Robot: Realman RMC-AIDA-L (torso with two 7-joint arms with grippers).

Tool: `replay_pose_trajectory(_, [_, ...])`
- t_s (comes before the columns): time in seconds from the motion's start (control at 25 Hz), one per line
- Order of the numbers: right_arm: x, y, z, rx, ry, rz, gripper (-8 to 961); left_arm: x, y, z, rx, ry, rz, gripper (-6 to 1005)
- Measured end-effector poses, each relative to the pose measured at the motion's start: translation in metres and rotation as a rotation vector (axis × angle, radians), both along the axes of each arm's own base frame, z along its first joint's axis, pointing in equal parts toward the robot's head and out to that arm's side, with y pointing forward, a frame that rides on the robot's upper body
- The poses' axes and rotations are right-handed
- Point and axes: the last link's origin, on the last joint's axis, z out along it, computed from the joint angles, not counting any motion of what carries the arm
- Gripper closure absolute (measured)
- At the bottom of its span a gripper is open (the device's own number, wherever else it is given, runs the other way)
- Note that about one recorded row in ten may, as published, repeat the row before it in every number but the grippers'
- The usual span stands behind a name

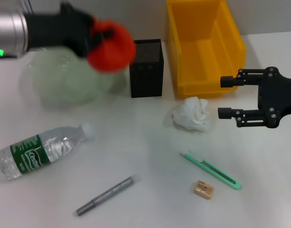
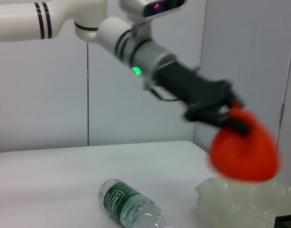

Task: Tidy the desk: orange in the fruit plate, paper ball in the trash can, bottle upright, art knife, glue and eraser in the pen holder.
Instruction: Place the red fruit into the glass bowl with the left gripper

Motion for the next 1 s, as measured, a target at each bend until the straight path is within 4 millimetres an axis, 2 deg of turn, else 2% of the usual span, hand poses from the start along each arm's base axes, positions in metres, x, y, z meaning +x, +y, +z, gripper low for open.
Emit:
replay_pose_trajectory(0.04, [0.0,0.0,0.0,0.0,0.0,0.0,256,0.002,0.009,0.002,0.052,-0.012,0.01,884])
replay_pose_trajectory(0.08, [0.0,0.0,0.0,0.0,0.0,0.0,256,0.002,0.009,0.002,0.052,-0.012,0.01,884])
replay_pose_trajectory(0.12, [0.0,0.0,0.0,0.0,0.0,0.0,256,0.005,0.031,-0.001,0.146,-0.017,0.054,884])
replay_pose_trajectory(0.28, [0.0,0.0,-0.001,-0.001,0.002,-0.001,256,0.005,0.037,-0.004,0.16,-0.007,0.067,883])
replay_pose_trajectory(0.36, [0.0,-0.001,-0.002,-0.004,0.006,-0.005,256,-0.003,0.053,-0.018,0.203,0.085,0.106,883])
replay_pose_trajectory(0.84, [-0.001,-0.001,-0.003,-0.004,0.018,-0.015,255,-0.013,0.065,-0.022,0.295,0.163,0.132,885])
replay_pose_trajectory(1.0, [-0.001,-0.001,-0.003,-0.005,0.018,-0.016,255,-0.023,0.066,-0.022,0.339,0.216,0.14,861])
